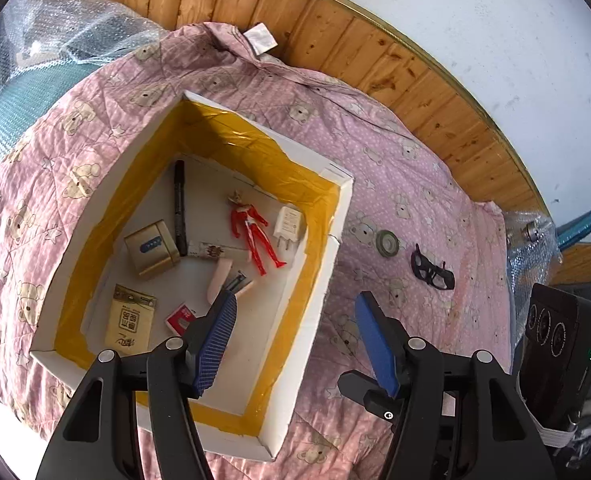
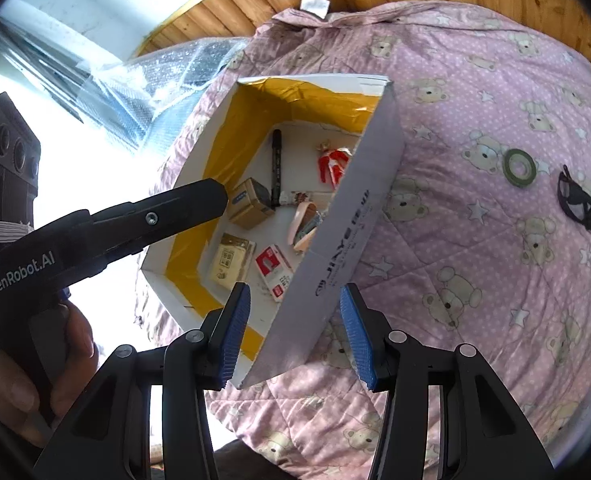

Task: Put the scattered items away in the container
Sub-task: 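Move both grippers from the box toward the green tape roll and black glasses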

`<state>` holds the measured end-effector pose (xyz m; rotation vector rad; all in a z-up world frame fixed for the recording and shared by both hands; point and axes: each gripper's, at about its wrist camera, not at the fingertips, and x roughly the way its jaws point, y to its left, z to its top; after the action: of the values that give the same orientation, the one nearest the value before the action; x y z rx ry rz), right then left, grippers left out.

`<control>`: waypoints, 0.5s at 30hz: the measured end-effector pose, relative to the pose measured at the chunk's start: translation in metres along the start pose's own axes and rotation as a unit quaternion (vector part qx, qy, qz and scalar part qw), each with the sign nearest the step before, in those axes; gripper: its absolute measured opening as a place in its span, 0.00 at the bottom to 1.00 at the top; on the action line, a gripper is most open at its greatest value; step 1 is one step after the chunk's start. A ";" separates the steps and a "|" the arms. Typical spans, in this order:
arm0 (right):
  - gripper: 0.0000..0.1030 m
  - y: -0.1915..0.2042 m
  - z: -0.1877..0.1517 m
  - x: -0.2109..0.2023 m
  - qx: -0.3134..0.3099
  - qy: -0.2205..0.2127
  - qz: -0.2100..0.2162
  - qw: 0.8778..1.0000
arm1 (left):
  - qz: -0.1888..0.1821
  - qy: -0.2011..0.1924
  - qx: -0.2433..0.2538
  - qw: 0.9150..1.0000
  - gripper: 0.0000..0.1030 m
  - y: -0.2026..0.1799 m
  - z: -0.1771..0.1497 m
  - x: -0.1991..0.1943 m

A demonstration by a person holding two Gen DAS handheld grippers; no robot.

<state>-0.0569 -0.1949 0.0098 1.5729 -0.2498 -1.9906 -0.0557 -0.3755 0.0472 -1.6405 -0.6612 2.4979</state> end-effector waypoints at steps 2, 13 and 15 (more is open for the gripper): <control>0.49 -0.014 -0.003 -0.005 0.018 -0.006 -0.003 1.000 | -0.002 0.007 0.015 1.000 0.61 -0.014 -0.002 0.005; 0.49 -0.092 -0.027 -0.033 0.114 -0.037 -0.019 0.993 | -0.013 0.042 0.085 0.995 0.61 -0.089 -0.005 0.040; 0.49 -0.102 -0.030 -0.037 0.125 -0.040 -0.019 0.991 | -0.014 0.048 0.097 0.994 0.61 -0.101 -0.006 0.047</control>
<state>-0.0574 -0.0859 -0.0178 1.6607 -0.5238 -2.1211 -0.0869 -0.2689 0.0447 -1.6563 -0.4134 2.3608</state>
